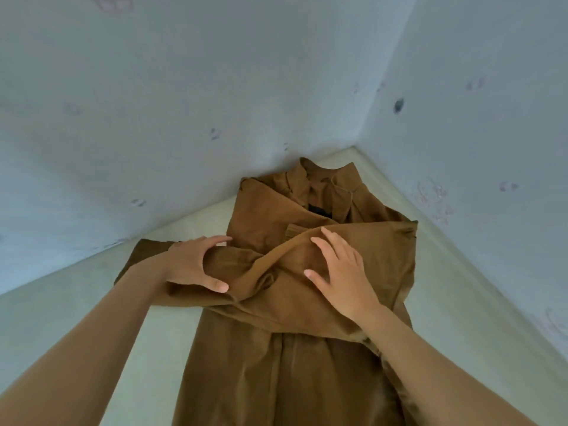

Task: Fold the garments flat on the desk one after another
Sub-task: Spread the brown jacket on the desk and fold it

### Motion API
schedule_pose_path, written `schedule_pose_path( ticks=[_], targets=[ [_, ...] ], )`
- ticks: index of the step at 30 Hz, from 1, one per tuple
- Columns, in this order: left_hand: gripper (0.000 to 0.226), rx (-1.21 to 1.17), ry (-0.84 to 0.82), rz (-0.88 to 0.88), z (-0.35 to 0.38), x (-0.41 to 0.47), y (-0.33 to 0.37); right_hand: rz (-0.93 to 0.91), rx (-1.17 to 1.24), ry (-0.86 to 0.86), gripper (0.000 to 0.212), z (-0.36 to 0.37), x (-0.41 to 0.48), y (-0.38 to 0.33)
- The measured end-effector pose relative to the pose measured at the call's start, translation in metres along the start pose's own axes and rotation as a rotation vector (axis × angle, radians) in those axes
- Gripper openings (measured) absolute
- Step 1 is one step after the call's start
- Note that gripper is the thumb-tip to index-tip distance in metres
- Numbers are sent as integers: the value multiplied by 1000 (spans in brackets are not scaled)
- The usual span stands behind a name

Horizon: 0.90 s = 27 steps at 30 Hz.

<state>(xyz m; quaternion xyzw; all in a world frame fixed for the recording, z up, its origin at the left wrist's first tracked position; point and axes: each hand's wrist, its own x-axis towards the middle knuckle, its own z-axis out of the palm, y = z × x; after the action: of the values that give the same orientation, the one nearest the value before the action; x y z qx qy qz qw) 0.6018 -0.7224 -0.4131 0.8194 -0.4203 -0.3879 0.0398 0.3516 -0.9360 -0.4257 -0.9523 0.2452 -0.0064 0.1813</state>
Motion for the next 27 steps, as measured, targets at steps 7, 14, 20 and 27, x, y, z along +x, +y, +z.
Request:
schedule_pose_path(
  ticks=[7, 14, 20, 27],
  targets=[
    [23, 55, 206, -89, 1, -41, -58, 110, -53, -21, 87, 19, 1, -39],
    [46, -483, 742, -530, 28, -76, -112, 263, -73, -90, 73, 28, -3, -49],
    [79, -814, 740, -699, 72, -110, -110, 241, -48, -76, 58, 44, -6, -86],
    [24, -1049, 599, -317, 89, -156, -85, 231, -23, -112, 54, 53, -5, -121]
  ],
)
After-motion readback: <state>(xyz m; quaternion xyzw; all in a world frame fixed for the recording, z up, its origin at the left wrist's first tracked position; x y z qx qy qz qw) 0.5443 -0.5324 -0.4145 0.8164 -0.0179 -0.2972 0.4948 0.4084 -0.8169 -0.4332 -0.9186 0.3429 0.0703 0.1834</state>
